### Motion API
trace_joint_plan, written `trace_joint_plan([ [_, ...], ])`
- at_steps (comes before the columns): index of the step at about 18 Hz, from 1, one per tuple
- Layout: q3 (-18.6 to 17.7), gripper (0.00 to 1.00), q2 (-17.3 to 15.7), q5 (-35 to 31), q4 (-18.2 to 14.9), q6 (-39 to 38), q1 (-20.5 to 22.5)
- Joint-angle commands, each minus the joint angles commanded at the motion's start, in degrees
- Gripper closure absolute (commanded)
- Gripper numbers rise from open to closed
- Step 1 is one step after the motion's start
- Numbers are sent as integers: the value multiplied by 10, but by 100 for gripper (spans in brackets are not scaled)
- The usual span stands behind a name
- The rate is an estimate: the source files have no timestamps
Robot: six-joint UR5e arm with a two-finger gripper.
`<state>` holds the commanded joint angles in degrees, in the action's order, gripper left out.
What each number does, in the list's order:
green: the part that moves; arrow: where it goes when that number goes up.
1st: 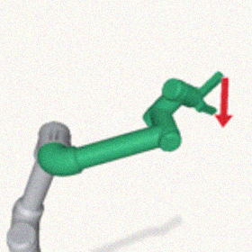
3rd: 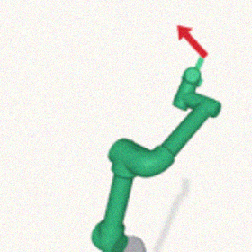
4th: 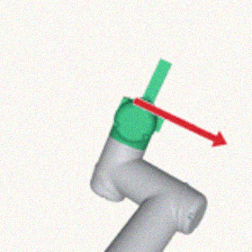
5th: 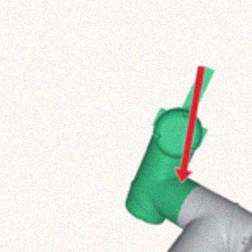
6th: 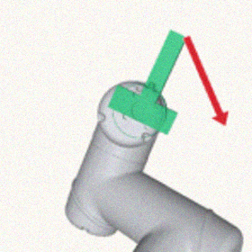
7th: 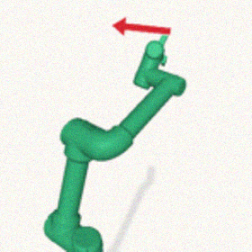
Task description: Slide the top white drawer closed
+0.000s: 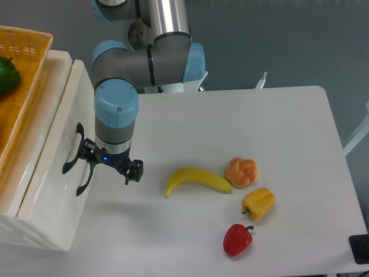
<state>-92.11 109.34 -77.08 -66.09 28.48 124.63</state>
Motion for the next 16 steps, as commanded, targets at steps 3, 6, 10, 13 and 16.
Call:
trace_joint_plan([
  [3, 0, 0, 0, 0, 0, -1, 0],
  [6, 3, 0, 1, 0, 0, 2, 0],
  [10, 8, 0, 4, -3, 2, 4, 11],
  [13, 25, 0, 5, -12, 3, 17, 40],
  [16, 31, 0, 5, -20, 4, 32, 64],
])
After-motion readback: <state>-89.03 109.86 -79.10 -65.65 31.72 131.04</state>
